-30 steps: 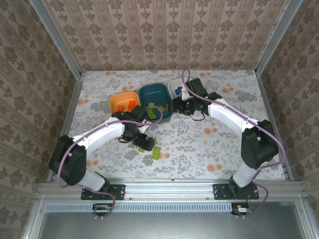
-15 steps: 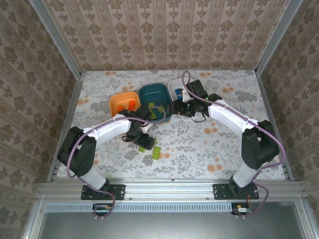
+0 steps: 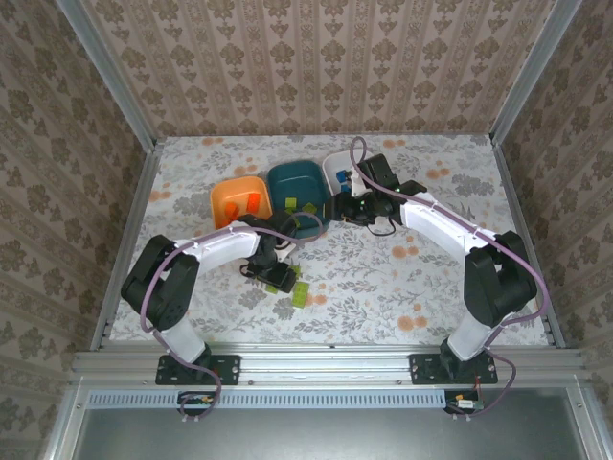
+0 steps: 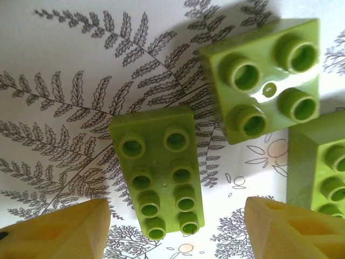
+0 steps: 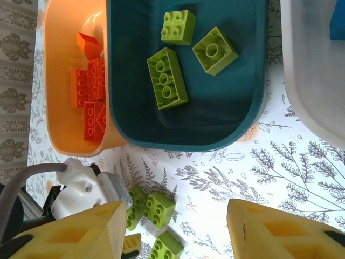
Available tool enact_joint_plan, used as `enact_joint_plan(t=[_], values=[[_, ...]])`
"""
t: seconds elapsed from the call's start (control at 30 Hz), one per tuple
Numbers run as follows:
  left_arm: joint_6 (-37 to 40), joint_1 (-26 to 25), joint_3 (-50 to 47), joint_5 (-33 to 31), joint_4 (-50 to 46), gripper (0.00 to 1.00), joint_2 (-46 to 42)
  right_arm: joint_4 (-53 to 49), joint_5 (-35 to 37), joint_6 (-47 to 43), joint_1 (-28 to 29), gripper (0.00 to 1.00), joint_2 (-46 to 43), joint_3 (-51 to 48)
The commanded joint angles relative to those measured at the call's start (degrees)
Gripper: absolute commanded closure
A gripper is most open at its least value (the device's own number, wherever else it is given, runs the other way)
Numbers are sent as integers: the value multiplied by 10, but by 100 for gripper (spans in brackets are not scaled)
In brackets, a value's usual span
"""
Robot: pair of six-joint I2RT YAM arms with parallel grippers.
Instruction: Sort the legos into containers by color
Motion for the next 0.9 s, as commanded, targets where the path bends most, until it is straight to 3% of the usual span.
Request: enact_joint_plan(t=[0.0, 0.57, 0.87], values=[[-4, -4, -14, -1, -4, 34, 12, 0, 3, -6, -5, 48, -18, -5], [-1, -4, -5, 12, -8, 55, 33, -3, 3, -9, -8, 49, -20, 4], [4, -3, 8, 18, -29, 67, -4, 1, 1, -9, -9, 49, -16, 4]])
